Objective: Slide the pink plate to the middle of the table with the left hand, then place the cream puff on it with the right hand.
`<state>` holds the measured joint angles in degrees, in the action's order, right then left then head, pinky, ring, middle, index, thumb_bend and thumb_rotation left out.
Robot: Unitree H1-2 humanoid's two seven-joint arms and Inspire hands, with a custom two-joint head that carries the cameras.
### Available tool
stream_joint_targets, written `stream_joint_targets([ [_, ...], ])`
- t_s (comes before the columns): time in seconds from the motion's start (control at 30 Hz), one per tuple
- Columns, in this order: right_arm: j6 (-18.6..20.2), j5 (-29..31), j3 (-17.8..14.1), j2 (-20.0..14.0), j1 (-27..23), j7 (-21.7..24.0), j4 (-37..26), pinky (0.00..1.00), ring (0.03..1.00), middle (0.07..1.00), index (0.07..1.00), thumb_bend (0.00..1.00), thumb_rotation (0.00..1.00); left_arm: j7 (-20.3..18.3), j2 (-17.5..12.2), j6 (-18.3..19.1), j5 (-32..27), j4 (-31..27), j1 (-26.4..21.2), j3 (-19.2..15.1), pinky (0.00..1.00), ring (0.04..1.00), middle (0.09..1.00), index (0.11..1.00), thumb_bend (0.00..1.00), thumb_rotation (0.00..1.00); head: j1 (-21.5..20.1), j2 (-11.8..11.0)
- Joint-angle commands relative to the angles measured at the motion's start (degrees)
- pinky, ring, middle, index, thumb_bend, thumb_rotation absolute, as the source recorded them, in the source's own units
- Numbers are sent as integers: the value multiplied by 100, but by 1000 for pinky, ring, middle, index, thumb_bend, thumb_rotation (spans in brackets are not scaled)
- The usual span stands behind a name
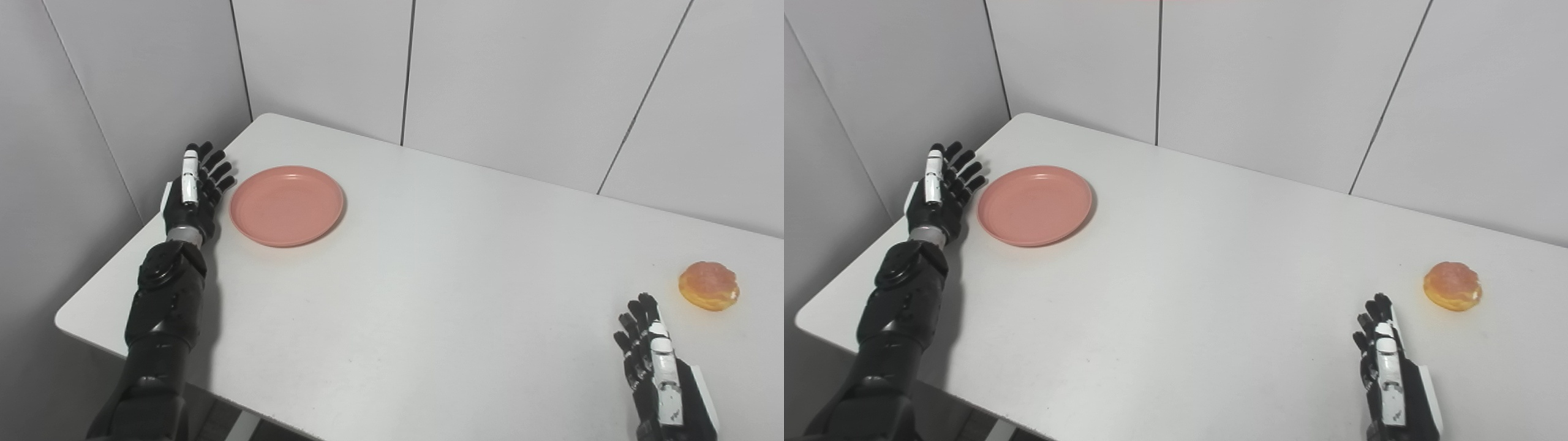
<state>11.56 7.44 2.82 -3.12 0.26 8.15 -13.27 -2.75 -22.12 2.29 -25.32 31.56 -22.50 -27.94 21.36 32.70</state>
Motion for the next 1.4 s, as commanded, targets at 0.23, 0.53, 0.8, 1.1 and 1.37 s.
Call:
stream_joint_targets([
  [0.23, -141, -40, 22, 3, -115, -1, -221, 1000, 1000, 1000, 1000, 168, 1000, 154, 333, 298, 102, -587, 95, 321, 881, 876, 873, 866, 381, 1000, -42, 33],
  [0.53, -92, -47, 29, 31, -110, -9, -259, 1000, 999, 1000, 1000, 175, 1000, 129, 529, 491, 63, -1004, 310, 520, 872, 876, 877, 859, 368, 1000, -93, 79],
  [0.8, -99, -79, 41, 50, -124, -29, -253, 1000, 997, 1000, 1000, 178, 1000, 2, 660, 647, 17, -1190, 413, 609, 897, 894, 900, 880, 354, 1000, -145, 117],
  [1.1, -119, -92, 41, 81, -124, -47, -231, 1000, 998, 1000, 1000, 180, 1000, 38, 789, 763, 69, -1227, 395, 667, 875, 875, 878, 858, 368, 1000, -216, 171],
  [1.37, -33, -154, 60, 108, -128, -97, -274, 1000, 992, 1000, 1000, 190, 1000, 2, 869, 779, 74, -1281, 384, 862, 870, 873, 878, 863, 373, 1000, -298, 211],
])
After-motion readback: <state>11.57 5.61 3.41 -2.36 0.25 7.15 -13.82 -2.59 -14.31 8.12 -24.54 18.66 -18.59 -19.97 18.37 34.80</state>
